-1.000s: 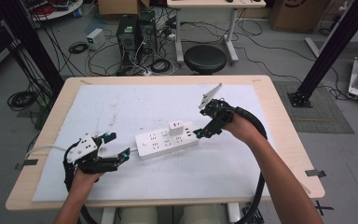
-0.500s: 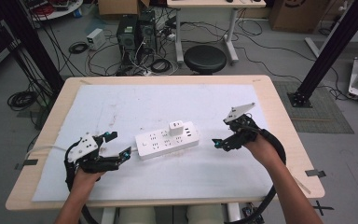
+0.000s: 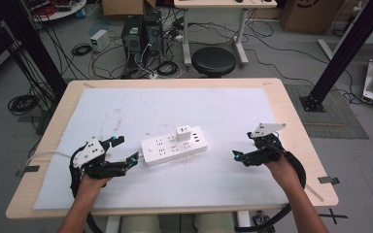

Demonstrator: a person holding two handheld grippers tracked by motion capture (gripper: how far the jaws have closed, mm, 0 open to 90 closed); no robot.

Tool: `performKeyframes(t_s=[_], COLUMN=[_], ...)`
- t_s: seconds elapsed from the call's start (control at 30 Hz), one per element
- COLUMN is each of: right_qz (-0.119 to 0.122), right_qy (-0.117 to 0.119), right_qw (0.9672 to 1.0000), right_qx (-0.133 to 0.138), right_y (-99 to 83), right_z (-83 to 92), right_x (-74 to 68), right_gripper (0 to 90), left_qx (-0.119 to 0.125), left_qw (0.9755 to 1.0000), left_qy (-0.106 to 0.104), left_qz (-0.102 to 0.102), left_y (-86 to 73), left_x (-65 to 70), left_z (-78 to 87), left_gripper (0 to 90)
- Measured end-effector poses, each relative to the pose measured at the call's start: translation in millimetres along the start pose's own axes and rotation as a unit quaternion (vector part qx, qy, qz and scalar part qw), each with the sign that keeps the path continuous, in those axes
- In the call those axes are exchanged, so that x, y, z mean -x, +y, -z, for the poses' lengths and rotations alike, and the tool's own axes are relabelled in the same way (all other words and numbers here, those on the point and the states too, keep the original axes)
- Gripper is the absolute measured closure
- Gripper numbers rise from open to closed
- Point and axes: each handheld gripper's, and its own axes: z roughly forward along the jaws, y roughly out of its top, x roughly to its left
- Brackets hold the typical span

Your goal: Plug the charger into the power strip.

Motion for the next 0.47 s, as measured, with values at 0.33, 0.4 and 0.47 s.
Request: performKeyframes(t_s=[0.33,0.4,0.47], right_qz=[-0.025,-0.028,-0.029], right_qy=[-0.009,-0.010,-0.011], right_qw=[0.9996,0.9995,0.9994], right_qx=[0.013,0.012,0.014], right_y=[-14.4,-14.9,-15.1], right_z=[-0.7,-0.5,-0.5], right_x=[2.2,1.6,1.6], right_gripper=[12.5,12.5,12.5], left_qx=[-0.005,-0.003,-0.004], left_qw=[1.0000,1.0000,1.0000], left_qy=[-0.001,-0.001,0.000], left_qz=[0.001,0.003,0.003], left_y=[-0.5,-0.6,-0.7], left_x=[0.2,0.1,-0.2], left_z=[-1.3,-1.6,-1.5], left_gripper=[18.7,18.7,18.7])
